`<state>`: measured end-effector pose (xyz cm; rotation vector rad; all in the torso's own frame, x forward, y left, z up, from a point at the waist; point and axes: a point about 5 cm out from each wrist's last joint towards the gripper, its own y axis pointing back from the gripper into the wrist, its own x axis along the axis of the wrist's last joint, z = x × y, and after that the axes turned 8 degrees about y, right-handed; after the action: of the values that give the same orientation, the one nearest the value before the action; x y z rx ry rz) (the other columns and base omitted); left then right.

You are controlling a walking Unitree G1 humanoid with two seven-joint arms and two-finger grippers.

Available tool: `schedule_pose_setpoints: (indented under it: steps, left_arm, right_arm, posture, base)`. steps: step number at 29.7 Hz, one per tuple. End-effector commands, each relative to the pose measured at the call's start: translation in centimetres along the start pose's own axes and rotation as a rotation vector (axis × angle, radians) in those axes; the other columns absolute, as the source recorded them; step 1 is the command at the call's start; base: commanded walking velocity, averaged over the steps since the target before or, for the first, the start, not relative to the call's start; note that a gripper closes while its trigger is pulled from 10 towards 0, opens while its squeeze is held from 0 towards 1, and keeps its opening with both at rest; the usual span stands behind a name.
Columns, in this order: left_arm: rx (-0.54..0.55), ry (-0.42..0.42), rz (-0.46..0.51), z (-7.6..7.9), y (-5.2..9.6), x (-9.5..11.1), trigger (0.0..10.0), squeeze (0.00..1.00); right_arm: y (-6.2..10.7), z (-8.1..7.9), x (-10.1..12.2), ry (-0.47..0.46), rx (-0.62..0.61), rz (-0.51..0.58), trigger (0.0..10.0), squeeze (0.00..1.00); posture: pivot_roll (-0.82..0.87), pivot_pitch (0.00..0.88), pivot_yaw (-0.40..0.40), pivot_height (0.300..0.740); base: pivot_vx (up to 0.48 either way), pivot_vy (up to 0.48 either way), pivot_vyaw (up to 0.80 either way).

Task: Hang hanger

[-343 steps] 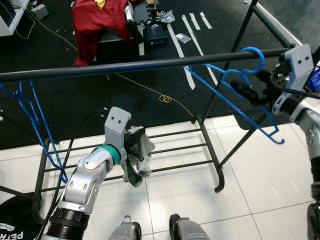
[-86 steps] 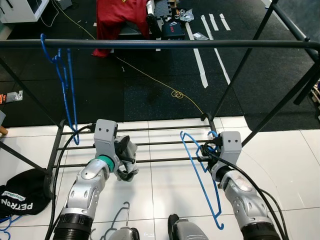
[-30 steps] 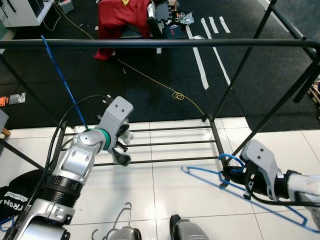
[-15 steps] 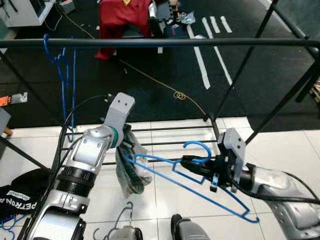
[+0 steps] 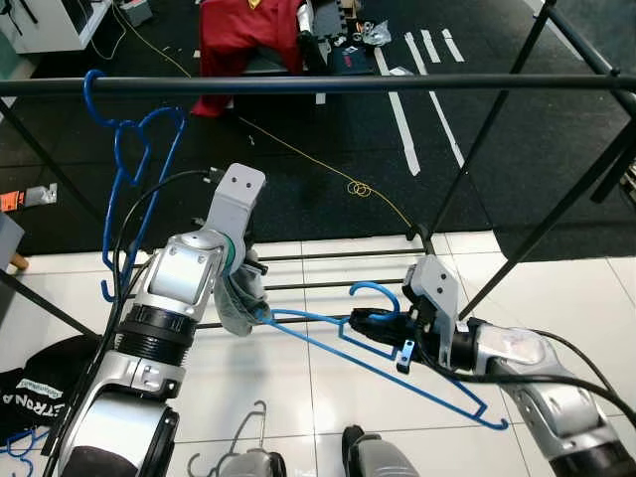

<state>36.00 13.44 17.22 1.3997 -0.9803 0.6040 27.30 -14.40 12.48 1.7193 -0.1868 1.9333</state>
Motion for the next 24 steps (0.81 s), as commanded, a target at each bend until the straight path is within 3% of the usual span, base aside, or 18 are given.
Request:
schedule_pose_setpoints:
  steps: [1,10,24]
  left_arm:
    - [0.011,0.001,-0.021,0.03,-0.11,-0.15,10.0,0.0]
    - [0.053,-0.003,-0.023,-0.17,-0.08,0.47,10.0,0.0]
    - [0.095,-0.031,-0.03,-0.24,-0.19,0.39,10.0,0.0]
  right_arm:
    - [-0.33,0.16,-0.49,-0.001,-0.009,-0.005,10.0,0.0]
    - [-1.19,0.66,-0.46,-0.006,-0.002,0.005,10.0,0.0]
    - [-0.92,-0.27,-0.36,-0.03,0.102,0.019,10.0,0.0]
  posture:
    - [-0.07,0.135,0.108,0.74]
    - [-0.08,0.139,0.123,0.74]
    - [-0.08,0.151,0.118,0.74]
  base:
    - [0.0,0.0,0.0]
    - [0.0,0.0,0.0]
    - [0.0,0.0,0.0]
